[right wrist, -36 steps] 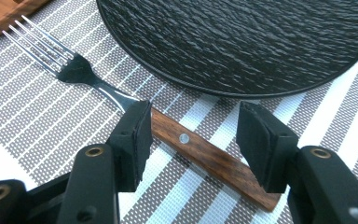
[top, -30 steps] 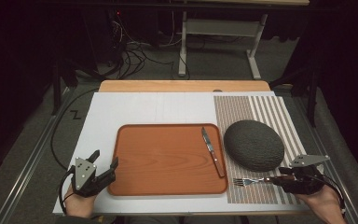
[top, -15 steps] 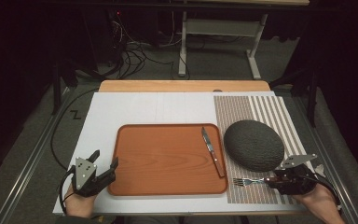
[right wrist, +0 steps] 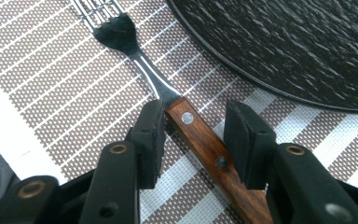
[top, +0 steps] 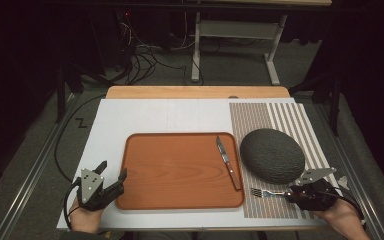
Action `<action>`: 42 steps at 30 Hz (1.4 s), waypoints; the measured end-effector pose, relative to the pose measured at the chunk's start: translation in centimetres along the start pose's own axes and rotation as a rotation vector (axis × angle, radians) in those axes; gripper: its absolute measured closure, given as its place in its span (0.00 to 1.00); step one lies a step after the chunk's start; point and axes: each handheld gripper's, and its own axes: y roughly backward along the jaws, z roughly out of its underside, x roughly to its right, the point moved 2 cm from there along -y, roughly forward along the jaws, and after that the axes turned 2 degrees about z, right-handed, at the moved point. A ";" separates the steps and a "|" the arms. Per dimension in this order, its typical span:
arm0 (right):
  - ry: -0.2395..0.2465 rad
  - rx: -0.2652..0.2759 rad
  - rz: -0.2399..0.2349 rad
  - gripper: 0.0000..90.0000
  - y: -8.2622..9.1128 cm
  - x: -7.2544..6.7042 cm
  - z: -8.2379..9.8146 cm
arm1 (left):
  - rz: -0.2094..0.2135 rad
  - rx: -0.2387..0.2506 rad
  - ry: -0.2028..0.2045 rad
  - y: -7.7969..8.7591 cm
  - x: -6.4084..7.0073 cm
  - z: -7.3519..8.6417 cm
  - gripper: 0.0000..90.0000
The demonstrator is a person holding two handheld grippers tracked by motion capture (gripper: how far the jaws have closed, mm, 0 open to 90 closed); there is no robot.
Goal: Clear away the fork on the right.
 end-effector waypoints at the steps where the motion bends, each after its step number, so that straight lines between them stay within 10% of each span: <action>1: 0.004 -0.001 -0.002 0.69 0.0 0.0 0.0 | 0.000 0.000 0.000 0.0 0.0 0.0 0.36; 42: 0.185 0.004 -0.023 0.88 0.0 -1.5 -0.6 | -0.001 0.001 0.000 0.0 0.0 0.0 0.37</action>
